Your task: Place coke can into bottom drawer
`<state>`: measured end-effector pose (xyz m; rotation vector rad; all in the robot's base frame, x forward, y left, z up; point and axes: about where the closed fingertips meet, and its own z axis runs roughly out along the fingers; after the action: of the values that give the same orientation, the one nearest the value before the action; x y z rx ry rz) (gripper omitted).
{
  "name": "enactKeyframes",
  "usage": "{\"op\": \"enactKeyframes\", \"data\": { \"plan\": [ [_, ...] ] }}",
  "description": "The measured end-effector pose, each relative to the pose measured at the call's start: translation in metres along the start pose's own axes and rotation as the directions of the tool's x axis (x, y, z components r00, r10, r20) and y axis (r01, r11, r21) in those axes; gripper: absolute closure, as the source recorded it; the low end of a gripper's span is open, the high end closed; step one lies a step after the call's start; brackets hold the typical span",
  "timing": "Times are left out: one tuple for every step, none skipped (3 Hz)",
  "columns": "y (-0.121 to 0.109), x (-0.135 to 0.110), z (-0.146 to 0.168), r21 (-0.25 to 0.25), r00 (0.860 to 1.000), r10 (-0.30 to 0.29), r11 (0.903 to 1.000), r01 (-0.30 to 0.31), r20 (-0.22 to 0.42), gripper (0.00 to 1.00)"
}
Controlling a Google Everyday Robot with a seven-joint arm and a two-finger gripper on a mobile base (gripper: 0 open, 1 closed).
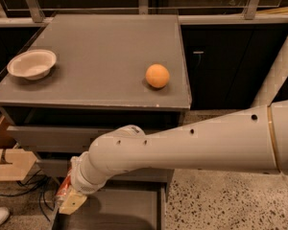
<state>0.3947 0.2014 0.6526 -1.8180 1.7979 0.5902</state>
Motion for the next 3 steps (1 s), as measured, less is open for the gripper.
{"op": "enactKeyframes", "data": {
  "plan": [
    [0.000, 0.000, 0.000, 0.000, 1.000, 0.000, 1.0000, 0.000, 0.000, 1.00],
    [-0.002, 0.004, 0.021, 0.011, 0.999, 0.032, 0.9994, -0.032, 0.022, 1.00],
    [-0.006, 0.019, 0.054, 0.024, 0.996, 0.080, 0.9964, -0.081, 0.048, 1.00]
  ]
}}
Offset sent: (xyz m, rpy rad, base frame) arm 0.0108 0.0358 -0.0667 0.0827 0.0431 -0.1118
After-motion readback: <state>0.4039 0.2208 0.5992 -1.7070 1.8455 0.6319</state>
